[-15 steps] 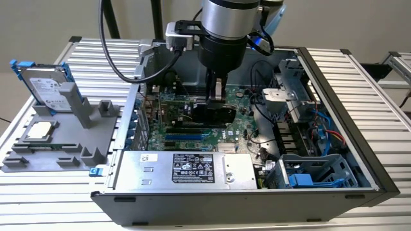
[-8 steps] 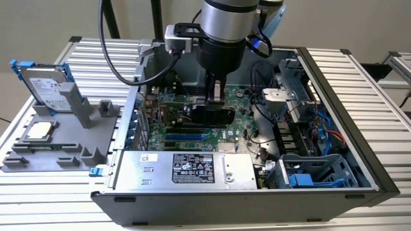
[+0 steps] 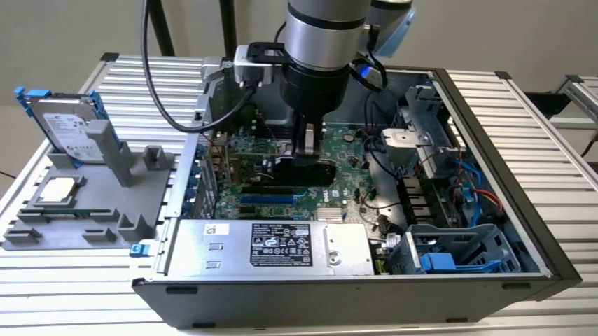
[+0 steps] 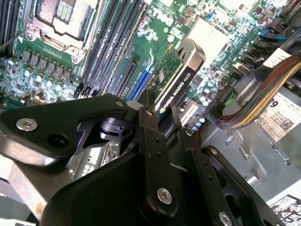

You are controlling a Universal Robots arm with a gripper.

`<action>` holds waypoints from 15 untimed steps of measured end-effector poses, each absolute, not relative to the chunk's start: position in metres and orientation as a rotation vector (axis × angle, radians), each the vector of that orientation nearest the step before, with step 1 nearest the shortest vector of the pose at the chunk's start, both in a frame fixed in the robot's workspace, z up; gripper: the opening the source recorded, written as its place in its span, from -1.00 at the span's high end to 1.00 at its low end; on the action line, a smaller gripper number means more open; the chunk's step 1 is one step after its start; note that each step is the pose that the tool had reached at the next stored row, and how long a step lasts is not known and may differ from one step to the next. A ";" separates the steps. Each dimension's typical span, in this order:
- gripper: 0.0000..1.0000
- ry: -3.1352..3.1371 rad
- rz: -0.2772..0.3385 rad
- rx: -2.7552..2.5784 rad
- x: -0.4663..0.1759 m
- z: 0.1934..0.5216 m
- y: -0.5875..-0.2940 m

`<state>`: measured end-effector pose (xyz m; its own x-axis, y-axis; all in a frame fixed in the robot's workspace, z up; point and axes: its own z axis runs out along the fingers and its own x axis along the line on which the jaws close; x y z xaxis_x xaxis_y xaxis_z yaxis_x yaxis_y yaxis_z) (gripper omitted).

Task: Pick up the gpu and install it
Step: 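Insert the gpu into the slot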

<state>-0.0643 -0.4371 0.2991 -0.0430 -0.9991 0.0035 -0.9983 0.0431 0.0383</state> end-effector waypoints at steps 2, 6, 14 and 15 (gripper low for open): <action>1.00 -2.247 -0.040 2.153 -0.066 0.297 -0.437; 1.00 -2.247 -0.040 2.152 -0.070 0.295 -0.437; 1.00 -2.247 -0.040 2.152 -0.078 0.288 -0.437; 1.00 -2.247 -0.041 2.152 -0.079 0.287 -0.437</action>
<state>-0.0786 -0.4371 0.2873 -0.0429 -0.9991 0.0035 -0.9983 0.0430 0.0395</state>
